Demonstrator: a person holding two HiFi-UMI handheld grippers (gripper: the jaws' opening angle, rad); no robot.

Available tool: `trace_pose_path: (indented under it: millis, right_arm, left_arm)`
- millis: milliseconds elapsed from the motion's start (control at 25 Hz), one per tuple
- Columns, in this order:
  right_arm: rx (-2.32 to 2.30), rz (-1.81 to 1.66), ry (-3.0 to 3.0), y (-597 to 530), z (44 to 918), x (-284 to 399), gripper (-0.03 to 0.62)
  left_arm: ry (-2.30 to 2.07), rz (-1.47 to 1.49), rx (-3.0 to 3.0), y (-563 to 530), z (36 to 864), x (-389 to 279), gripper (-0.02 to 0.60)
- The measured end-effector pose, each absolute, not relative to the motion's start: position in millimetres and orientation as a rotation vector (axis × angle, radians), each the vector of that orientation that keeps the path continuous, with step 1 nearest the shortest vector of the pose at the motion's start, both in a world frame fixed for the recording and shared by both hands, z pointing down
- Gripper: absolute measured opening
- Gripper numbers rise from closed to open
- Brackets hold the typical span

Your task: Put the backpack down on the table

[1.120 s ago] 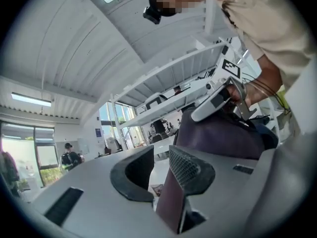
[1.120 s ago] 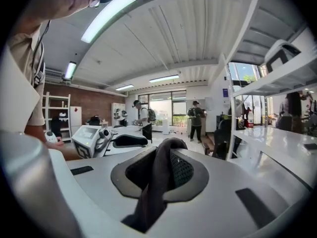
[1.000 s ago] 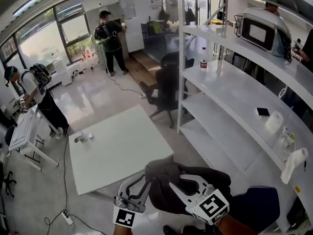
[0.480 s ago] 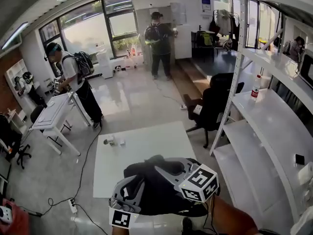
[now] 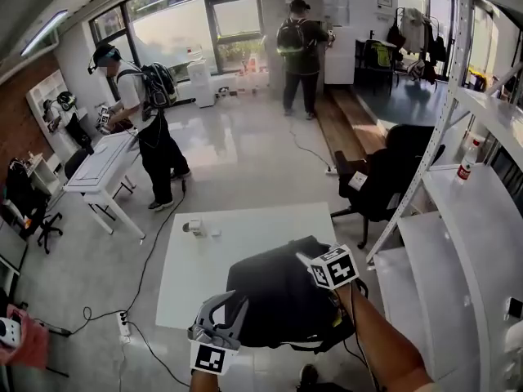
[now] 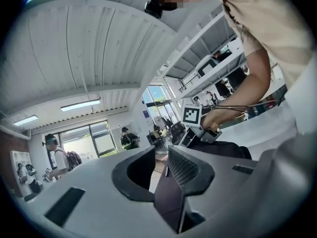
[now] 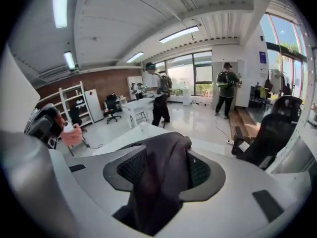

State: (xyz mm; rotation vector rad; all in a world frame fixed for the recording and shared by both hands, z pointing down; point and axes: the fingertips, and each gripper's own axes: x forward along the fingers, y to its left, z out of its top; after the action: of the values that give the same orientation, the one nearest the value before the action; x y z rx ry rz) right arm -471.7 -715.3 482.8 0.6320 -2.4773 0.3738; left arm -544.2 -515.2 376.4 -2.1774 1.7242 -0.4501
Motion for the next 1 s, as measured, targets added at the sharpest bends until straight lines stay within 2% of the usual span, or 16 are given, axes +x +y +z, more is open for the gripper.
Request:
trace_pose_path:
  millis: [160, 240, 320, 800, 840, 920, 1000]
  right_arm:
    - [0.773, 0.311, -2.34, -733.4, 513.8, -432.9, 0.218]
    - [0.851, 0.08, -2.257, -742.9, 515.5, -415.0, 0.25]
    - [0.882, -0.125, -2.231, -746.4, 504.8, -406.9, 0.249]
    - [0.931, -0.225, -2.489, -665.5, 420.0, -414.3, 0.245]
    - [0.936, -0.239, -2.521, -652.5, 407.7, -414.7, 0.234]
    - [0.946, -0.258, -2.585, -622.7, 383.8, -414.4, 0.037]
    - [0.938, -0.288, -2.643, -589.3, 362.8, -415.0, 0.032]
  left_arm:
    - [1.704, -0.457, -2.217, -524.3, 385.6, -539.9, 0.086]
    - [1.676, -0.462, -2.235, -527.6, 386.3, -535.6, 0.086]
    - [1.642, -0.463, -2.249, -528.3, 385.5, -531.0, 0.086]
    - [1.554, -0.386, -2.265, -479.8, 357.8, -528.2, 0.086]
    - [1.545, -0.381, -2.261, -472.5, 353.6, -528.4, 0.086]
    - [1.536, -0.362, -2.256, -455.8, 346.6, -529.0, 0.086]
    - [1.53, -0.343, -2.25, -437.2, 340.7, -529.8, 0.086]
